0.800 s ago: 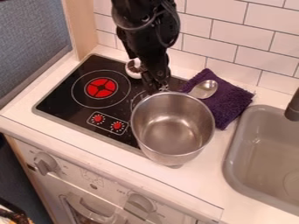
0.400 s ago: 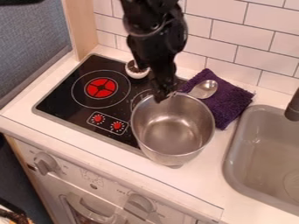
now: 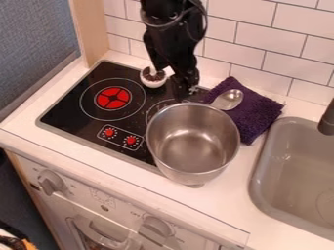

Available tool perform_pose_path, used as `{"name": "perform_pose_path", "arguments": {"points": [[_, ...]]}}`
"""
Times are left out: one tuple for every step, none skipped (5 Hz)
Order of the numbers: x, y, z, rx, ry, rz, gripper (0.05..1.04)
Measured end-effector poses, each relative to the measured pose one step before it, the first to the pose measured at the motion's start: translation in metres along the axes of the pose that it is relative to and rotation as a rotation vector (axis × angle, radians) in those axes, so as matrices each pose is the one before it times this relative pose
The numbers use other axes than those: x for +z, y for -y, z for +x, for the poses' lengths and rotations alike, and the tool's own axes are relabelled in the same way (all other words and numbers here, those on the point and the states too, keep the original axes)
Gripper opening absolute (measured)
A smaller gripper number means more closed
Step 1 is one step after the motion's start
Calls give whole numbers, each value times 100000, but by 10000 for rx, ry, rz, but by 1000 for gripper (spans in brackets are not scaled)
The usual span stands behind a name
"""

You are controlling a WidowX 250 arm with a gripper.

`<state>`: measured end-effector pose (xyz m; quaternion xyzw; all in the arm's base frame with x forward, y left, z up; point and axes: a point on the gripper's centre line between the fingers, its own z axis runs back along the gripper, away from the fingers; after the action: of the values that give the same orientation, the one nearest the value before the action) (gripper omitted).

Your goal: Moved the white object to the lower left side

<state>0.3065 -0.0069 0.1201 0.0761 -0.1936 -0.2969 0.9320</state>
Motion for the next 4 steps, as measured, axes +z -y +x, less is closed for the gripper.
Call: {"name": "perform_pose_path", "arguments": {"points": [[-2009,-2025,689,411,-105,129,1001],[-2954,-2750,427,768,-109,118,1001],[-2075,-1556,835,626,12,17,1001],[-1485,-1515,-66,356,-7,-36,1001]]}}
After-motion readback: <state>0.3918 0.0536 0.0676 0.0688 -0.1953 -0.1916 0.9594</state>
